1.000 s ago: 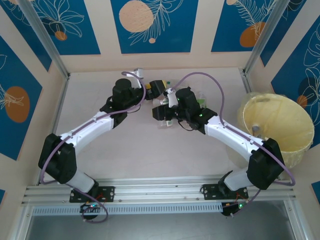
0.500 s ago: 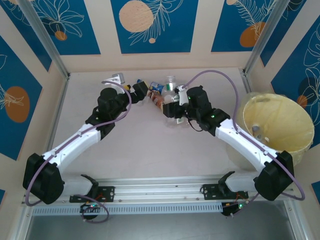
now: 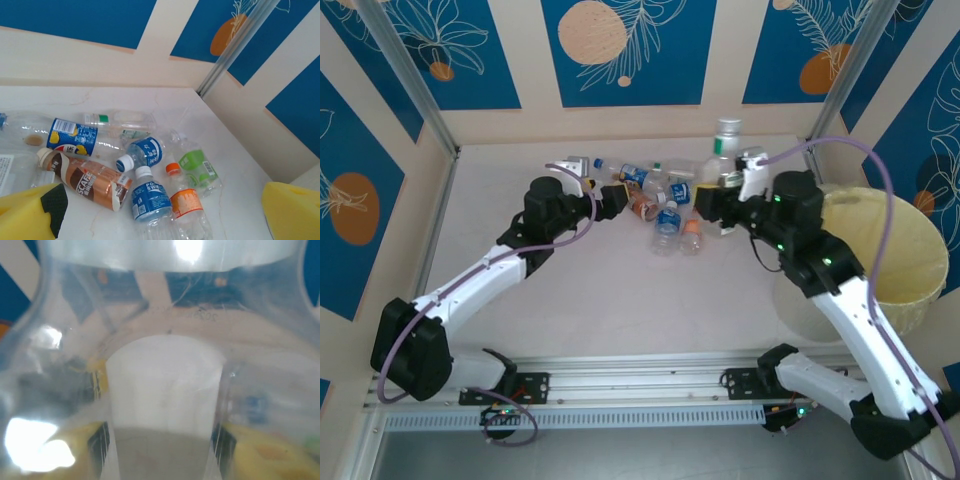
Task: Put the plastic bottles in the bin
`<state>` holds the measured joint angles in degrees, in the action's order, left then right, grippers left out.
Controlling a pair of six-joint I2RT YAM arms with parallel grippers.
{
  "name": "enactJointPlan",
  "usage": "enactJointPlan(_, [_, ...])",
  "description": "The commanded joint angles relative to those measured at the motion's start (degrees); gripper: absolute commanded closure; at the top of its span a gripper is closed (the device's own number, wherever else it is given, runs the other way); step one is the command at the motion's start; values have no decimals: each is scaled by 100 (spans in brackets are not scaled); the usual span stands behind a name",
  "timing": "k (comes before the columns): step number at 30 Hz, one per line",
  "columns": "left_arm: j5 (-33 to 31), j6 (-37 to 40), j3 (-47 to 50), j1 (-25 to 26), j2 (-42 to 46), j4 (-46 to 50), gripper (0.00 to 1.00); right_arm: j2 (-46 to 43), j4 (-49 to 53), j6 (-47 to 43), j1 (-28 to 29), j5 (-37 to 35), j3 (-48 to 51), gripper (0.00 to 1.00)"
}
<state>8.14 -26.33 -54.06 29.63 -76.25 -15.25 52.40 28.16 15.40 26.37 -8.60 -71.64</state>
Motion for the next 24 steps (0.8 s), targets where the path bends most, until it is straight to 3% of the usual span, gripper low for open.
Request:
enactJointPlan(1, [250, 206, -37, -36, -89, -214, 0, -282, 939, -354, -290, -803, -354, 60])
enactJointPlan(8, [137, 250, 52, -36, -128, -295, 0, -724, 1829, -1044, -839, -2632, -862, 60])
enactJointPlan(12, [59, 261, 148, -40, -101, -364, 0, -1097, 1615, -1433, -993, -3398, -971, 60])
enactJointPlan(16, [45, 252, 152, -37, -153, -418, 0, -1368, 674, -2547, -1120, -4731, -670, 60])
enactJointPlan(18, [72, 226, 126, -36, -194, -447, 0, -1427, 391, -2856, -1247, -4899, -605, 60])
enactJointPlan(24, [194, 98, 76, -36, -309, -612, 0, -1274, 466, -2504, -1982, -4983, -371, 61])
